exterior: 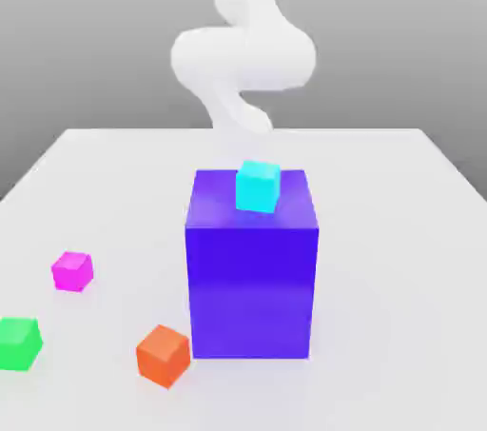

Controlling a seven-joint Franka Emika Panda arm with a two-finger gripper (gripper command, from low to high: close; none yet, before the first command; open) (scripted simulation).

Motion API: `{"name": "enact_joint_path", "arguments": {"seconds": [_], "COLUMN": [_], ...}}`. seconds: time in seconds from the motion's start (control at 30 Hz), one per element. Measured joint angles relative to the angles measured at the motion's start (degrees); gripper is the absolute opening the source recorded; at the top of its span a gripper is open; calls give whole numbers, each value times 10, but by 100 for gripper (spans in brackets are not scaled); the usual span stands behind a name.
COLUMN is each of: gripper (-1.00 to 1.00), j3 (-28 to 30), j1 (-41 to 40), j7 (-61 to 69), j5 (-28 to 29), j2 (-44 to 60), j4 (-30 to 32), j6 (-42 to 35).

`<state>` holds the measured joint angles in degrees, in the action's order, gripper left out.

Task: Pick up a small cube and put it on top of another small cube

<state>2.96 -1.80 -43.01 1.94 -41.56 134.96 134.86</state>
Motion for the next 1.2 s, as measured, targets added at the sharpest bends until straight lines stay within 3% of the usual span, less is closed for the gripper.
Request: {"name": "enact_joint_path", "arguments": {"seconds": [0.43,0.53,0.63,0.7,0.8,0.87,0.9,1.1,1.2], "gripper": [0,0,0,0,0,0,-100,-100,-100], "j3": [223,281,309,272,164,87,54,37,87], "j1": [-114,-136,-169,-203,-285,-351,-380,-396,-357], "j7": [213,290,394,468,557,595,608,611,576], "j5": [63,43,-22,-107,-222,-270,-286,-289,-244], "j2": [266,336,407,455,519,559,577,586,550], "j4": [186,230,272,275,262,251,247,245,255], "j6": [191,239,284,314,357,389,403,410,383]}}
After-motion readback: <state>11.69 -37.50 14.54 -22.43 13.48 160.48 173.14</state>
